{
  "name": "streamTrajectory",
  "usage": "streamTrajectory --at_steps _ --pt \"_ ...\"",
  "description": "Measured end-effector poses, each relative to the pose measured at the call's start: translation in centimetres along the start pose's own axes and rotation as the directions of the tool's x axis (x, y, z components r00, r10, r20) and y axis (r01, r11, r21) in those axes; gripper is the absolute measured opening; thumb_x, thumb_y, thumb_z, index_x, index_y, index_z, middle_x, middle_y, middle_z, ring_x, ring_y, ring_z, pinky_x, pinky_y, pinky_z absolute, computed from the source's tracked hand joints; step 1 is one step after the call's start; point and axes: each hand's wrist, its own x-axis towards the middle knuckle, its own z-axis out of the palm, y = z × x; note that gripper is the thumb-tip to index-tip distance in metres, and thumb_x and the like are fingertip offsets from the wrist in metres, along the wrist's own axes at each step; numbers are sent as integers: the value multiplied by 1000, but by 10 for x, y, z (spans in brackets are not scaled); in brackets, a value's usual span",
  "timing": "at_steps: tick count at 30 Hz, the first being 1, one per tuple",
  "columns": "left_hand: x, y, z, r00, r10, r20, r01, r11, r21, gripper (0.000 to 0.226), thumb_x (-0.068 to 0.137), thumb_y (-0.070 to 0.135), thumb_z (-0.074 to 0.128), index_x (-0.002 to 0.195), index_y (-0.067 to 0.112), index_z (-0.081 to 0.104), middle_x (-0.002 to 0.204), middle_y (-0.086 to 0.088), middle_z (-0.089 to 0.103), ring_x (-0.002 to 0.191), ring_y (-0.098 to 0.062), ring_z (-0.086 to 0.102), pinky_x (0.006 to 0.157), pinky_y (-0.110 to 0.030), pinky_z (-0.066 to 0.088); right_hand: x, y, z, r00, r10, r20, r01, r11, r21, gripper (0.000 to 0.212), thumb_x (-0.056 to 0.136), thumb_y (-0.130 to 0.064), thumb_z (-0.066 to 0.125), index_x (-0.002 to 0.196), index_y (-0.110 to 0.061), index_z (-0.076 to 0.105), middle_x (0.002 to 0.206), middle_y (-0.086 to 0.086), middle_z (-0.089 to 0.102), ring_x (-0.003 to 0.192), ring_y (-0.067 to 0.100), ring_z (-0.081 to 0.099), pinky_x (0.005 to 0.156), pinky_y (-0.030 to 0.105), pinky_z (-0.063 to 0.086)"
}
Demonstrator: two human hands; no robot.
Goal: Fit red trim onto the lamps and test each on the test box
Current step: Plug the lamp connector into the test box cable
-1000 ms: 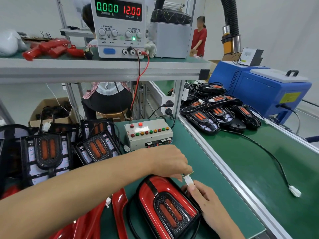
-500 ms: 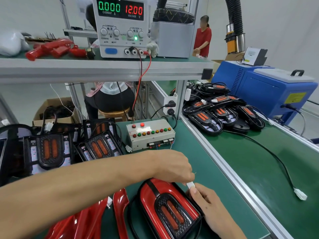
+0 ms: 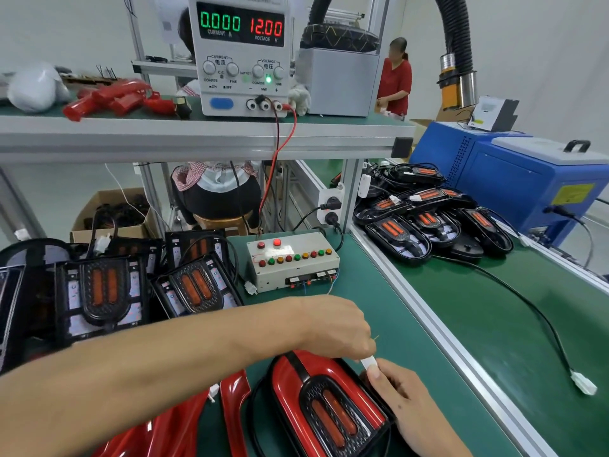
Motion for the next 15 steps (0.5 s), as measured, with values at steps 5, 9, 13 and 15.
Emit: streamTrajectory --at_steps 5,9,13,15 --pt "-8 -11 13 984 -168 65 178 956 -232 37 104 40 53 123 10 62 106 -8 70 98 -32 66 77 -41 51 -3 -8 1 997 57 -48 -56 998 10 26 94 -52 51 93 -38 74 76 -23 63 69 -2 55 67 12 40" --pt "-23 -41 26 885 -463 37 437 802 -406 49 106 50 41 138 18 58 127 -6 67 119 -26 60 96 -44 50 -24 -1 -2 931 72 -357 -38 994 101 19 96 -31 61 96 -34 79 88 -11 74 81 3 67 71 6 45" --pt "-29 -68 53 698 -716 -14 667 658 -350 30 107 26 44 121 13 67 123 -3 61 119 -26 55 94 -45 49 -47 1 7 966 64 -252 -35 992 118 44 88 -51 66 61 -18 73 49 12 54 47 11 50 50 19 34" --pt "-25 -72 68 641 -766 57 740 596 -310 25 102 13 50 118 12 69 137 -1 55 120 -26 52 86 -43 51 -50 1 15 959 71 -273 -37 991 128 38 88 -45 75 58 -21 74 49 10 58 48 11 54 51 18 35"
